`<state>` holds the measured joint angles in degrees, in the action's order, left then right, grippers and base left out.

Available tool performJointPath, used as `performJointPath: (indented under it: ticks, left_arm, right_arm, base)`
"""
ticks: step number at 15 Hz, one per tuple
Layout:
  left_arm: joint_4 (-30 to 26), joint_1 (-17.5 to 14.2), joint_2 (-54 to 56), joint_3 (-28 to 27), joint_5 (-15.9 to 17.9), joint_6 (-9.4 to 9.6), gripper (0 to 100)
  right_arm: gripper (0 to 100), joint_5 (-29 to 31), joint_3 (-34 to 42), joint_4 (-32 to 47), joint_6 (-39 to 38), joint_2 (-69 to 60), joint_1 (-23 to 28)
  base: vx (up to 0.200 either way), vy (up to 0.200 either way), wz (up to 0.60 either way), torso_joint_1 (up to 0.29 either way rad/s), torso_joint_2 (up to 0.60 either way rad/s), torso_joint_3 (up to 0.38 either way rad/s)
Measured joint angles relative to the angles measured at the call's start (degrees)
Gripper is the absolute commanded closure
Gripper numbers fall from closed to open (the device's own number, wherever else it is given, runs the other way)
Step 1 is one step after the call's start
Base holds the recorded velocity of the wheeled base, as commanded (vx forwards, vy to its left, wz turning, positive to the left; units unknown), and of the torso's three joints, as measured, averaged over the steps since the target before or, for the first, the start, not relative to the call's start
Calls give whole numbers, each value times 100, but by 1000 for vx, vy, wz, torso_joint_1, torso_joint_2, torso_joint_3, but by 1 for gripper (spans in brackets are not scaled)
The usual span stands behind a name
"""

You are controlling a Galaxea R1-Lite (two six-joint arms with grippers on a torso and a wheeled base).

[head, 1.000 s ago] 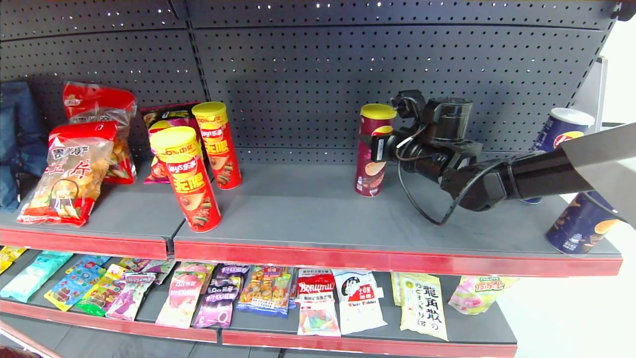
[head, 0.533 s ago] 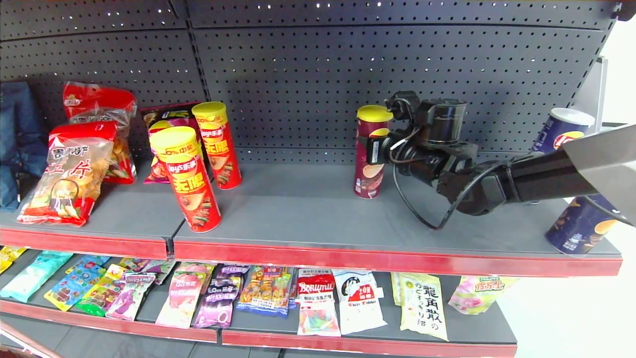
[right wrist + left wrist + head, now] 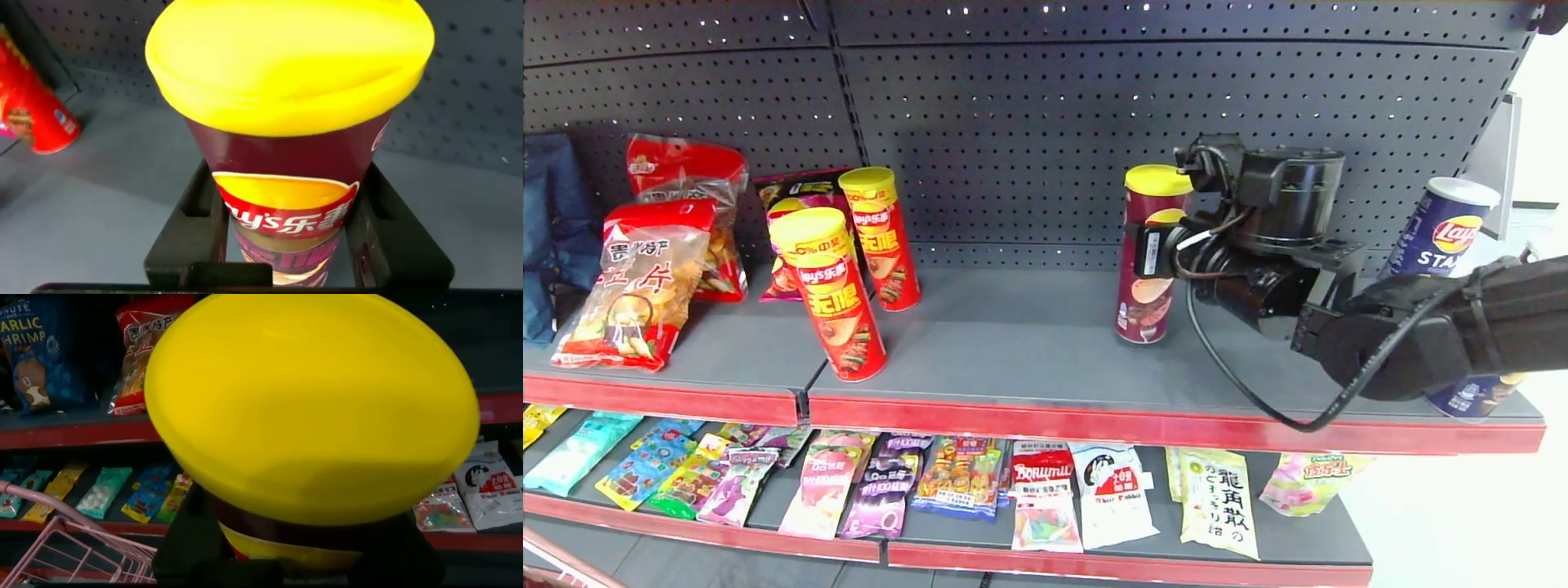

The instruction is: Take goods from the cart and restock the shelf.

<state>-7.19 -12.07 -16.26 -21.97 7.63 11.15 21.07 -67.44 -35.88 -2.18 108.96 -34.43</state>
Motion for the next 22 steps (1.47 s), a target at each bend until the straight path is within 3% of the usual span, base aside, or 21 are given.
performJointPath:
  ticks: [5,22]
  left_arm:
    - [0,-2,0,26,2,0,100]
    - [-2,-2,59,61,2,1,100]
  right_arm:
    - [100,806,581,-74,-490,-295,-441]
    - [100,1076,1078,-307,-492,-257,-1072]
  base:
    - [0,0,0,0,0,0]
    - [0,0,0,0,0,0]
